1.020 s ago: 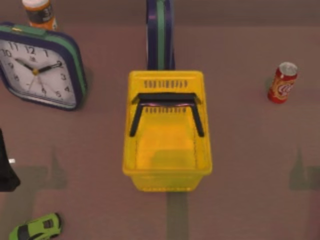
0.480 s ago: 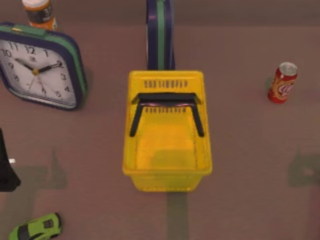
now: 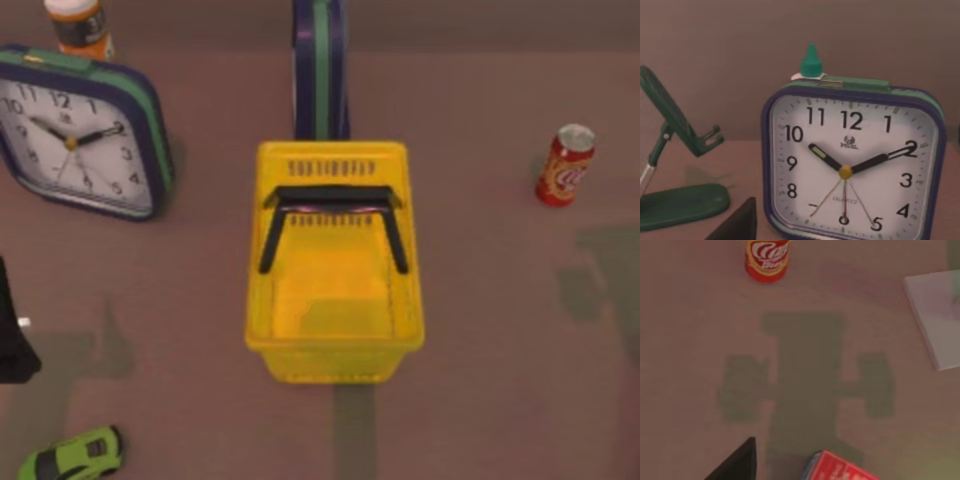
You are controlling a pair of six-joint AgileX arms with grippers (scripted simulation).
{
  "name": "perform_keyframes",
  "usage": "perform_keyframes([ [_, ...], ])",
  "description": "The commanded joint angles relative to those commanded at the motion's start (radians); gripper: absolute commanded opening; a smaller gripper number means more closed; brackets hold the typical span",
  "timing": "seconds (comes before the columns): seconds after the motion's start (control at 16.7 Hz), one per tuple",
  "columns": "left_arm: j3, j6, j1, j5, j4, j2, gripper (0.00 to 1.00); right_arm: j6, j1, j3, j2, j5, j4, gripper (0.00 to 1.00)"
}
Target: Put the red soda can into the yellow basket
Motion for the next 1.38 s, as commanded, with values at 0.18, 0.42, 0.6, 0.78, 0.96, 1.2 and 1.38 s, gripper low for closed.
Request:
perform_keyframes([
  [0.18,0.000,0.000,0.000,0.000,0.000,0.000,1.00,-0.065,0.007,0.296,0.309,0.007,-0.200,1.00],
  [0.42,0.000,0.000,0.000,0.000,0.000,0.000,1.00,-0.161,0.023,0.724,0.728,0.010,-0.453,1.00],
  [0.6,0.000,0.000,0.000,0.000,0.000,0.000,1.00,-0.233,0.040,1.054,1.026,0.008,-0.621,1.00],
  [0.78,0.000,0.000,0.000,0.000,0.000,0.000,1.00,-0.301,0.059,1.371,1.296,0.003,-0.761,1.00],
  [0.96,0.000,0.000,0.000,0.000,0.000,0.000,1.00,-0.361,0.077,1.657,1.525,-0.004,-0.870,1.00],
  [1.2,0.000,0.000,0.000,0.000,0.000,0.000,1.00,-0.421,0.095,1.946,1.747,-0.012,-0.963,1.00],
  [1.38,0.000,0.000,0.000,0.000,0.000,0.000,1.00,-0.446,0.103,2.066,1.839,-0.016,-0.997,1.00],
])
